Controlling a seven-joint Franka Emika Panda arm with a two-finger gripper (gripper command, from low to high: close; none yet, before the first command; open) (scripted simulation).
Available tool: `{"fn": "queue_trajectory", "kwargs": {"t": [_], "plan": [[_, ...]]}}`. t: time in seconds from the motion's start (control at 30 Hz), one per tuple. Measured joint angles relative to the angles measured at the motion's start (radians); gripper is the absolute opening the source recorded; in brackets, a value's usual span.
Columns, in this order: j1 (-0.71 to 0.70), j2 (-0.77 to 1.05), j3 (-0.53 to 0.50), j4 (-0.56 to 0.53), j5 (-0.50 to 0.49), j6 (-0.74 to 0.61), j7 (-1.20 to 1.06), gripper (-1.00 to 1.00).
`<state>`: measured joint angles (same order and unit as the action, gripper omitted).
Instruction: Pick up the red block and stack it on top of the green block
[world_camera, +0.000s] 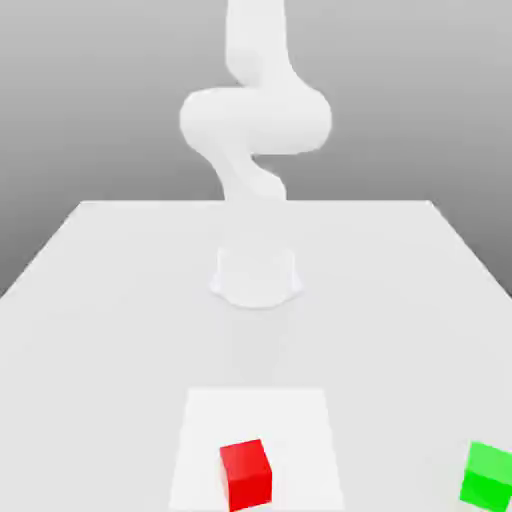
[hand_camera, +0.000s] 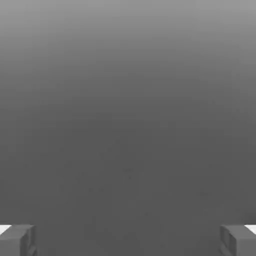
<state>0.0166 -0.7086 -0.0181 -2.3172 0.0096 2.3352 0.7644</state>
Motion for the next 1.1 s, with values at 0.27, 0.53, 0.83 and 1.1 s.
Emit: {"fn": "queue_trajectory", "kwargs": {"t": [0.27,0.53,0.83,1.1], "plan": [[0.048,0.297,-0.052,-0.056,0.034,0.114,-0.117,0.00],[0.072,0.587,-0.079,-0.110,0.063,0.225,-0.229,0.00],[0.067,0.909,-0.083,-0.166,0.045,0.362,-0.314,0.00],[0.045,1.081,-0.055,-0.145,0.077,0.497,-0.343,-1.00]]}}
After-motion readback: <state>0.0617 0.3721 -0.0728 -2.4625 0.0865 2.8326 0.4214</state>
